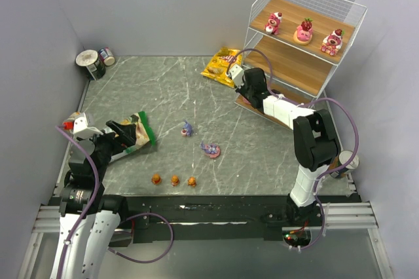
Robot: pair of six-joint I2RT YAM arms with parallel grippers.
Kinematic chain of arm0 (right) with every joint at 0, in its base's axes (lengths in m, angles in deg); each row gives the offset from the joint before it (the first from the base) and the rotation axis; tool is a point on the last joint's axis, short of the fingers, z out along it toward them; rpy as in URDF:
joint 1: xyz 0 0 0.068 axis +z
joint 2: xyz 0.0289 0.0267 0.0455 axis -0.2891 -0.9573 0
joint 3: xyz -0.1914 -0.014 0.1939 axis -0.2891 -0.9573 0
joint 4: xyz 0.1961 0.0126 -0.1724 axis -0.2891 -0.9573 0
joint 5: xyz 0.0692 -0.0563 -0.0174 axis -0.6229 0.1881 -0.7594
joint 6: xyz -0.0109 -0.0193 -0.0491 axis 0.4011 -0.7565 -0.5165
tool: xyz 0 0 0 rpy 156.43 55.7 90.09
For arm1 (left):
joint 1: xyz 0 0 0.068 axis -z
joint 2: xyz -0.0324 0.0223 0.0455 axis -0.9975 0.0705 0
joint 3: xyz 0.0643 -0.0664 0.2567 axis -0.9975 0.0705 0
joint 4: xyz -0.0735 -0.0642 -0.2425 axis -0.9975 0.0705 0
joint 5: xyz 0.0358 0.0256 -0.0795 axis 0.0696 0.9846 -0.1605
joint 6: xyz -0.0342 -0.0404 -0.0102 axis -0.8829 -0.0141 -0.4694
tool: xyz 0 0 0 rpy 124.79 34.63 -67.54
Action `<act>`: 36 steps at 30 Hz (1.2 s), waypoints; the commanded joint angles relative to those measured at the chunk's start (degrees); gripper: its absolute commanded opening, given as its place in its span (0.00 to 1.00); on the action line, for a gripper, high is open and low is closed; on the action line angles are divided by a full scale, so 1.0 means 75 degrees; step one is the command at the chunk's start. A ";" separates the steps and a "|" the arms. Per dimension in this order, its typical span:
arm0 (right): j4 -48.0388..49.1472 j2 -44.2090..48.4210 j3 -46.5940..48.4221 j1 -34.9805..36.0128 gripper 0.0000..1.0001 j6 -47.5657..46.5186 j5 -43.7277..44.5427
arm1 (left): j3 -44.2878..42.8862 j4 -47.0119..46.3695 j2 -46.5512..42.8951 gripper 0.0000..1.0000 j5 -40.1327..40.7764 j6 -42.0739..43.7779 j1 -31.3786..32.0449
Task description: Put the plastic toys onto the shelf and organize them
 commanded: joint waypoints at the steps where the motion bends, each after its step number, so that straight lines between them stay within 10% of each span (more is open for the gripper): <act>1: 0.0377 0.0448 -0.0070 0.0012 0.36 0.0301 0.0431 | -0.0065 -0.0143 0.0021 0.96 0.0053 0.0089 -0.0030; 36: -0.2014 0.4057 -0.1043 0.2836 0.61 0.3100 -0.1359 | -0.0042 -0.0154 -0.0167 0.96 0.0065 0.0030 -0.0030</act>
